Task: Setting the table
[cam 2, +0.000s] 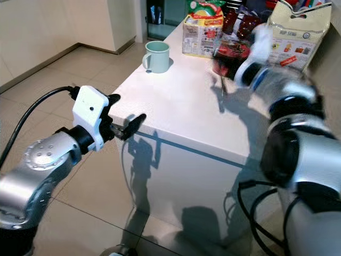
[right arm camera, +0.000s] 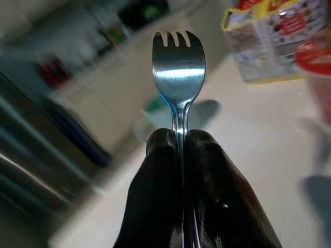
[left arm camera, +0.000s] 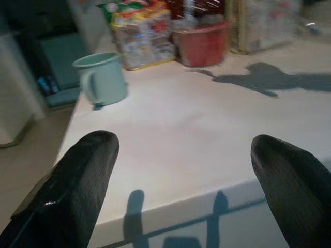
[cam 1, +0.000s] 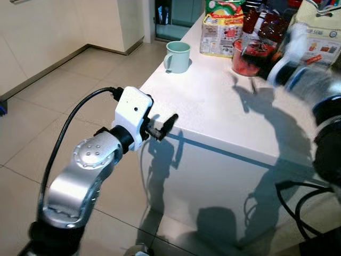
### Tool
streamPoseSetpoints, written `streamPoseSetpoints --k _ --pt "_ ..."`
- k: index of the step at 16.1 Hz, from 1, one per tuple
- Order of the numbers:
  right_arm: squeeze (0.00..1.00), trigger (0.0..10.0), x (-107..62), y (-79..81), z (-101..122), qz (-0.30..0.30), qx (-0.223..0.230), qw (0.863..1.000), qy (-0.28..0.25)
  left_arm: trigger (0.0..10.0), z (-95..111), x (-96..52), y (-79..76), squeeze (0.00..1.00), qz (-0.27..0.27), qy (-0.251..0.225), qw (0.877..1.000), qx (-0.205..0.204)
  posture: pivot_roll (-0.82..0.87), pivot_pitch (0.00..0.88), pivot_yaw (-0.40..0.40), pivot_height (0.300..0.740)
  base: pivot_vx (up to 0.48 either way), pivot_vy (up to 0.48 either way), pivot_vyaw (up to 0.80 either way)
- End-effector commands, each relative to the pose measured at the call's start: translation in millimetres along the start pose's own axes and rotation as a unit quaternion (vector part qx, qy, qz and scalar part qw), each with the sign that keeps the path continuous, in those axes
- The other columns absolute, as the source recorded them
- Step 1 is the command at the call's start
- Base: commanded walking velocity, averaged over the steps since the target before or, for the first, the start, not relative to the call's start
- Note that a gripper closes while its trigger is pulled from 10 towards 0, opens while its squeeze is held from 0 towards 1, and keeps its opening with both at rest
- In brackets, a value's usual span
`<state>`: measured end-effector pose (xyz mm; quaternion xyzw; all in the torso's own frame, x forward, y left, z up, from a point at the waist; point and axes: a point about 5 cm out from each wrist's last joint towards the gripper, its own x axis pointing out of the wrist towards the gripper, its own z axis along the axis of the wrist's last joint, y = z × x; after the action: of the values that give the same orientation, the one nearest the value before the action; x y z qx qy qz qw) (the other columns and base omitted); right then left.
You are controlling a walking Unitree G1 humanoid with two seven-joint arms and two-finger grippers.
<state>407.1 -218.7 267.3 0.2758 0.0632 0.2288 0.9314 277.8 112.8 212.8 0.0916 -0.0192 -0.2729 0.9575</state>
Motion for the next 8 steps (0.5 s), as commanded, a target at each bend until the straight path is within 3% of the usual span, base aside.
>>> streamPoseSetpoints --k 1,2,3,4,5,6,8 --pt "0.0 0.0 -4.3 6.0 12.2 0.029 0.048 0.998 -0.023 10.0 3.6 3.7 2.4 0.0 0.025 -0.013 1.0 -0.004 -0.01 0.0 0.005 0.74 0.0 0.0 0.0" --pt "0.0 0.0 -9.3 13.0 14.8 0.046 0.058 0.997 -0.031 10.0 5.0 6.7 5.5 0.0 0.051 -0.023 0.998 -0.013 -0.02 0.0 0.012 0.74 0.0 0.0 0.0" --pt "0.0 0.0 -15.8 21.2 8.2 0.048 0.039 0.997 -0.042 10.0 6.0 8.4 7.7 0.0 0.064 -0.03 0.997 -0.01 -0.03 0.0 0.015 0.74 0.0 0.0 0.0" --pt "0.0 3.9 -22.2 29.9 -0.2 0.05 0.021 0.997 -0.061 10.0 5.9 8.8 9.2 0.0 0.07 -0.033 0.997 -0.007 -0.04 0.0 0.02 0.74 0.0 0.0 0.0" --pt "0.0 10.0 -36.5 44.7 -15.4 0.045 -0.019 0.994 -0.1 10.0 5.9 8.5 11.0 0.0 0.077 -0.035 0.996 0.0 -0.04 0.0 0.023 0.74 0.0 0.0 0.0" --pt "0.0 10.0 -51.9 58.9 -32.8 0.048 -0.024 0.987 -0.153 10.0 5.8 6.9 9.5 0.0 0.076 -0.035 0.996 0.005 -0.03 0.0 0.02 0.74 0.0 0.0 0.0" --pt "0.0 10.0 -71.0 71.8 -51.8 0.041 0.011 0.979 -0.2 10.0 3.6 2.7 6.5 0.0 0.083 -0.033 0.996 0.002 -0.03 0.0 0.01 0.74 -0.126 0.0 0.0"
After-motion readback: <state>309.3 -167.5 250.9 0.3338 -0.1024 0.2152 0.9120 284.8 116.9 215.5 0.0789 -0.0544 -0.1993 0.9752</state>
